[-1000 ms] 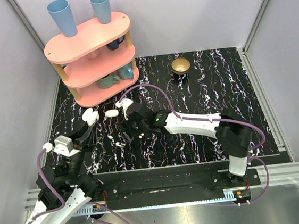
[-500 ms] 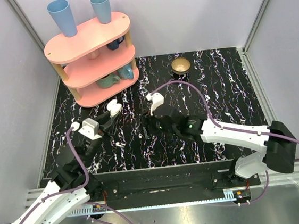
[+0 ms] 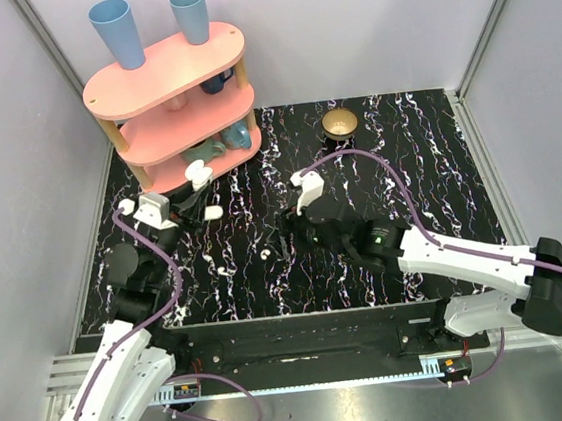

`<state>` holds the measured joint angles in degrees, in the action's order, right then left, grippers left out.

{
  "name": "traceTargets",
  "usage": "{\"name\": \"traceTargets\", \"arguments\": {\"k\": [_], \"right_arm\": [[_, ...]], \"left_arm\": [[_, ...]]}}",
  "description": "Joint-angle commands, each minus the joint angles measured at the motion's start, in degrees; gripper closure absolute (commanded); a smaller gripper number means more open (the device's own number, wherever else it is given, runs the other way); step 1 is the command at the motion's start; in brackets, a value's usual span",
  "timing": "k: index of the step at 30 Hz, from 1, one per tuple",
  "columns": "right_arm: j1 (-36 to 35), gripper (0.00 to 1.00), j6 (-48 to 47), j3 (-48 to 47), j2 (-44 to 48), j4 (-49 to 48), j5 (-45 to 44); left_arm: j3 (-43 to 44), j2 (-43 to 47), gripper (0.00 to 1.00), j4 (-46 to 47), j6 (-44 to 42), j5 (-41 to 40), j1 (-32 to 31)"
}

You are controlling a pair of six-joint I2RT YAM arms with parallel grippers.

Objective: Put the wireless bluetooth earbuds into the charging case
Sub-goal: Pick up the left earbud from the center of the board.

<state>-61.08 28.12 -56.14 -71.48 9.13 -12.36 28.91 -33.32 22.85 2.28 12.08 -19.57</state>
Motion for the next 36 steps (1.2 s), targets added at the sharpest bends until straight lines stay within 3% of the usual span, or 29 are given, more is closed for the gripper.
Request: {"name": "traceTargets", "arguments": {"k": [1,8,17,36], "right_arm": [[0.08,0.29,-2.89,-5.02,-4.62,0.37,4.0],[-0.79,0.3,-7.11,-13.11,-16.65,2.21,8.84],[-2.64,0.32,-9.92,-24.89,-31.5,5.64,10.34],[-6.6,0.37,-13.25,-36.67,-49.1,5.11,9.99]], "left_arm": [[1.6,1.94,1.0,5.27,1.58,4.97,4.27],[-3.59,5.28,1.0,8.26,7.11,9.46,16.57],[-7.11,7.92,1.0,8.53,8.43,7.79,21.76],[-3.77,11.26,1.0,-0.79,4.13,-0.56,22.21]]}}
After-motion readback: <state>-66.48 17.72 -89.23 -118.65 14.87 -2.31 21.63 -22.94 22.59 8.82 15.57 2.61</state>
